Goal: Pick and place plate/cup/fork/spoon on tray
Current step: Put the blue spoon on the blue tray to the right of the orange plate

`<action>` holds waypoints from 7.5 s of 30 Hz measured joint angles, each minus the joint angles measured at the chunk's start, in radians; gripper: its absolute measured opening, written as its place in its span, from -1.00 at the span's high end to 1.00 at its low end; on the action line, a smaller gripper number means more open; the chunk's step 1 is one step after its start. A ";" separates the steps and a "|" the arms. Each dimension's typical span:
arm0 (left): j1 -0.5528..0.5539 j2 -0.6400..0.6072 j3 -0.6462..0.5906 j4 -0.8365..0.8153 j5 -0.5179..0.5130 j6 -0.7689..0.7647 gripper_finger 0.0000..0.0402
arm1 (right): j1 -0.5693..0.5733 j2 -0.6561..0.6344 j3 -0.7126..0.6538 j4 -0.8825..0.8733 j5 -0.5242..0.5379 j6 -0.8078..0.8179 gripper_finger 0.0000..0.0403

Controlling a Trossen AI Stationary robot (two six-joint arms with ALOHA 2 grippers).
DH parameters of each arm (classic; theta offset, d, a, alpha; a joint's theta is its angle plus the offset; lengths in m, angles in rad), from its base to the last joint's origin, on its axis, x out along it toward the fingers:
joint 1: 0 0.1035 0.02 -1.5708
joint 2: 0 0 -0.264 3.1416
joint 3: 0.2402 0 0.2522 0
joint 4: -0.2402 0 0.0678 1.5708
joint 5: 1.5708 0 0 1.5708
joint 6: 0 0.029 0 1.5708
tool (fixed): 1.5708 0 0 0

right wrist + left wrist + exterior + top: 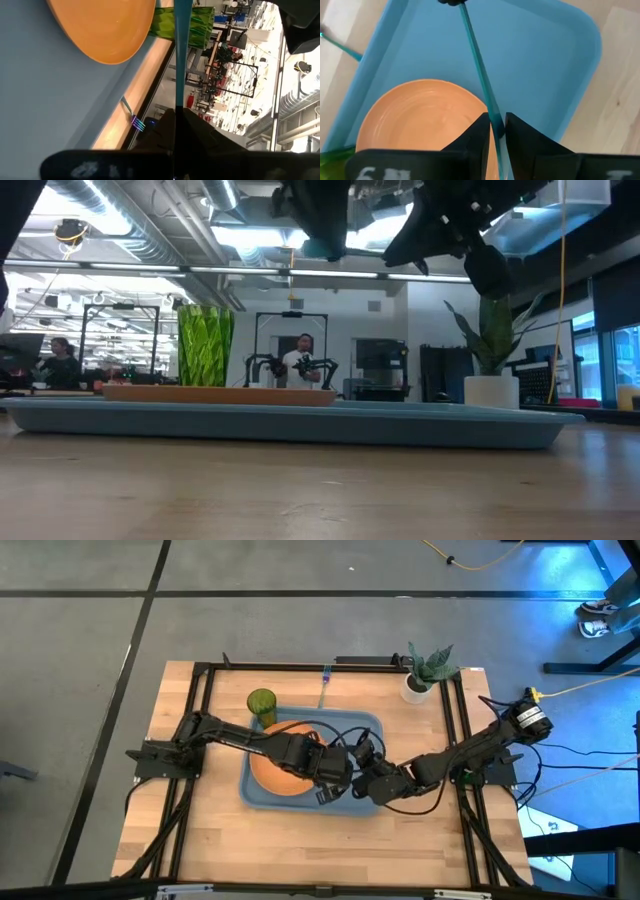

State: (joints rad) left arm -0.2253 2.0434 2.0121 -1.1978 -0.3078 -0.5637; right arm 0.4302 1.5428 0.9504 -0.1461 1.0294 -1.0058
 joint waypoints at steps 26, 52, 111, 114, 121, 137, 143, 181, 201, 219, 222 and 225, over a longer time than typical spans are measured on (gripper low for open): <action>0.017 0.000 0.001 0.005 0.058 0.051 0.99 | 0.010 -0.016 0.000 0.002 -0.001 -0.073 0.73; -0.015 -0.024 -0.003 -0.015 0.109 -0.005 1.00 | 0.161 -0.141 0.002 -0.030 0.126 -0.021 0.72; -0.013 0.240 0.000 0.069 0.192 -0.822 1.00 | 0.294 -0.374 0.000 0.150 0.506 0.164 0.71; -0.010 0.261 0.002 0.087 0.190 -0.819 1.00 | 0.294 -0.374 0.000 0.150 0.506 0.163 0.71; -0.009 0.288 0.001 0.069 0.179 -0.814 1.00 | 0.294 -0.374 0.000 0.152 0.507 0.164 0.71; 0.010 0.301 0.002 -0.014 0.156 -0.787 1.00 | 0.294 -0.374 0.000 0.153 0.506 0.216 0.71; 0.016 0.325 0.004 -0.011 0.195 -0.767 1.00 | 0.294 -0.374 0.000 0.153 0.506 0.215 0.71; 0.009 0.352 0.002 0.055 0.266 -0.737 0.87 | 0.294 -0.374 0.000 0.152 0.506 0.212 0.71; -0.035 0.351 0.043 0.058 0.176 -0.605 0.87 | 0.294 -0.374 0.000 0.152 0.506 0.212 0.71; -0.024 0.351 0.044 0.156 0.216 -0.572 0.87 | 0.294 -0.374 0.000 0.152 0.505 0.212 0.71; -0.022 0.351 0.044 0.156 0.213 -0.557 0.87 | 0.294 -0.374 0.000 0.152 0.505 0.212 0.71; -0.022 0.351 0.044 0.156 0.213 -0.552 0.88 | 0.294 -0.374 0.000 0.152 0.505 0.212 0.71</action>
State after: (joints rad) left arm -0.2470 2.3943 2.0560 -1.0416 -0.0944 -1.1159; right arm 0.7240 1.1690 0.9505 0.0057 1.5349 -0.7940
